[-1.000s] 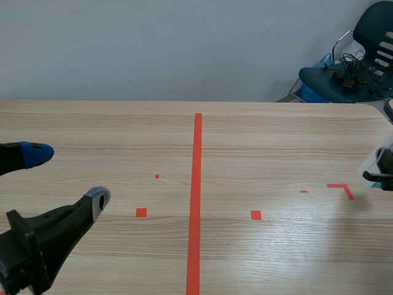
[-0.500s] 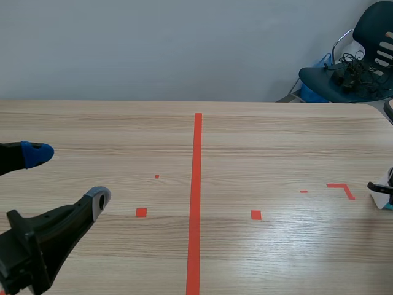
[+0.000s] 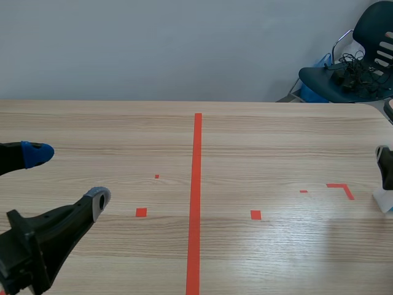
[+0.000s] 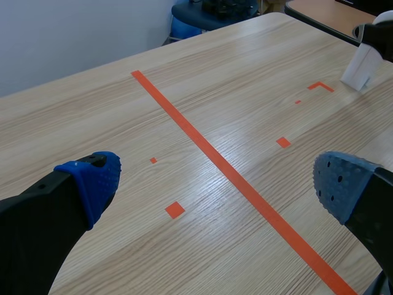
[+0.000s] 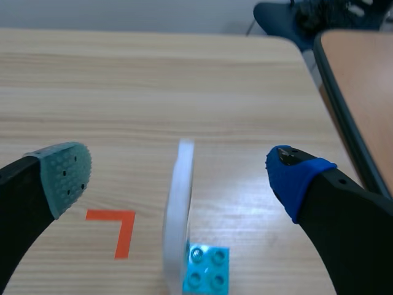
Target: Do the leaf sorting experiment
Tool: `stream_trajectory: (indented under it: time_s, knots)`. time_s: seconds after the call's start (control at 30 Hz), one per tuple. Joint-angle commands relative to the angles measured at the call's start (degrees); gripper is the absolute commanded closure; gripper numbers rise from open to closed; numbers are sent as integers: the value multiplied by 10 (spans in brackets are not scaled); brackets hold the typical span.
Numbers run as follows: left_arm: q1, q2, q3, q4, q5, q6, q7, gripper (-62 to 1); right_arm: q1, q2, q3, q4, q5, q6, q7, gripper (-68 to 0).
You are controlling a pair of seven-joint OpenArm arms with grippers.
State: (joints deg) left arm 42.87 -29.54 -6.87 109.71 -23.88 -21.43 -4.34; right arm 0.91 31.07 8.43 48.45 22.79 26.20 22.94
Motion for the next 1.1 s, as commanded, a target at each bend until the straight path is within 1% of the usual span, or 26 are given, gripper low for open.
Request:
stream_trajectory:
  time_s: [0.0, 0.13, 0.2, 0.27, 0.33, 0.4, 0.43, 0.6, 0.67, 0.73, 0.77, 0.87, 1.07]
  knots:
    - [-2, 3, -2, 5, -5, -2, -6, -623, 10, 33, 3, 45, 8, 13, -12, -679]
    - [-2, 3, -2, 5, -5, -2, -6, -623, 10, 70, 3, 114, 16, 48, -76, -679]
    - [-2, 3, -2, 5, -5, -2, -6, -623, 8, 83, 4, 153, 21, 70, -111, -679]
    - [-2, 3, -2, 5, -5, -2, -6, -623, 5, 91, 4, 195, 23, 96, -154, -679]
    - [-2, 3, -2, 5, -5, -2, -6, -623, -3, 93, 4, 238, 33, 123, -194, -679]
    - [-2, 3, -2, 5, -5, -2, -6, -623, -17, 92, 4, 282, 34, 143, -223, -679]
    - [-2, 3, -2, 5, -5, -2, -6, -623, -27, 92, 4, 305, 35, 144, -229, -679]
    - [-2, 3, -2, 5, -5, -2, -6, -623, -101, 89, 3, 411, 64, 149, -230, -679]
    - [-2, 3, -2, 5, -5, -2, -8, -623, -134, 80, 3, 447, 64, 154, -225, -679]
    - [-2, 3, -2, 5, -5, -2, -8, -623, -163, 67, 3, 470, 69, 161, -209, -679]
    - [-2, 3, -2, 5, -5, -2, -8, -623, -176, 59, 3, 478, 76, 163, -203, -679]
    - [-2, 3, -2, 5, -5, -2, -8, -623, -197, 30, 3, 483, 77, 165, -185, -679]
    - [-2, 3, -2, 5, -5, -2, -8, -623, -208, -22, 2, 483, 76, 165, -187, -679]
